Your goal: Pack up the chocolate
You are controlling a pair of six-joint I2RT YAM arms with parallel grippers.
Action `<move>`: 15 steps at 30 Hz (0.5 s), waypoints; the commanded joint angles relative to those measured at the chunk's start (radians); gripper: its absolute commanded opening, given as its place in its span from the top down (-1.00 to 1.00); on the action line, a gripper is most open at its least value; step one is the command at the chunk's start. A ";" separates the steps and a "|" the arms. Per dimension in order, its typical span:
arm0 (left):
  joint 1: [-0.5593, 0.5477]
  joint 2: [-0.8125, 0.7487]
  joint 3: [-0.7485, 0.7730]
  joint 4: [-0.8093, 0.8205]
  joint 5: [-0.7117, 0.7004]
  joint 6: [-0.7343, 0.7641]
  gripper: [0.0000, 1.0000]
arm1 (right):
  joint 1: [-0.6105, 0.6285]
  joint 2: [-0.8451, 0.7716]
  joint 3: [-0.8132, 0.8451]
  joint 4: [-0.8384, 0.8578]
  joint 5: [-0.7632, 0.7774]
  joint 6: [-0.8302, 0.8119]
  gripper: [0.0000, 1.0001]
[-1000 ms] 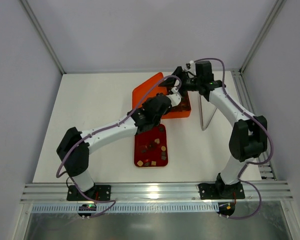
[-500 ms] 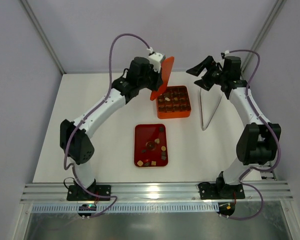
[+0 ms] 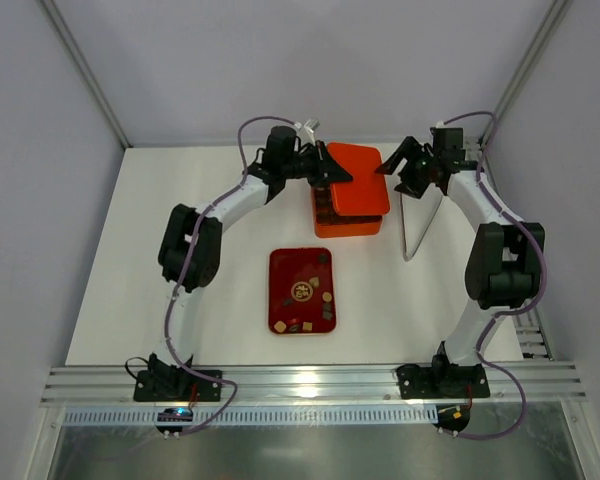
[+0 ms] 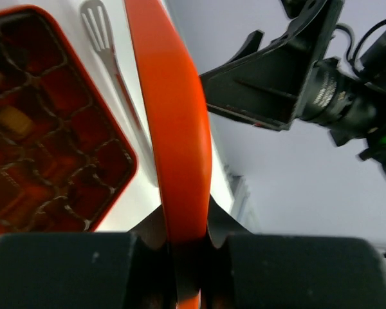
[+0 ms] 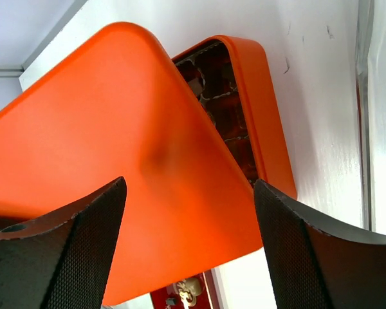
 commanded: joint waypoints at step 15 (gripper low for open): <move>0.082 0.162 -0.007 0.517 0.158 -0.440 1.00 | 0.003 0.072 -0.004 0.107 -0.030 -0.003 -0.54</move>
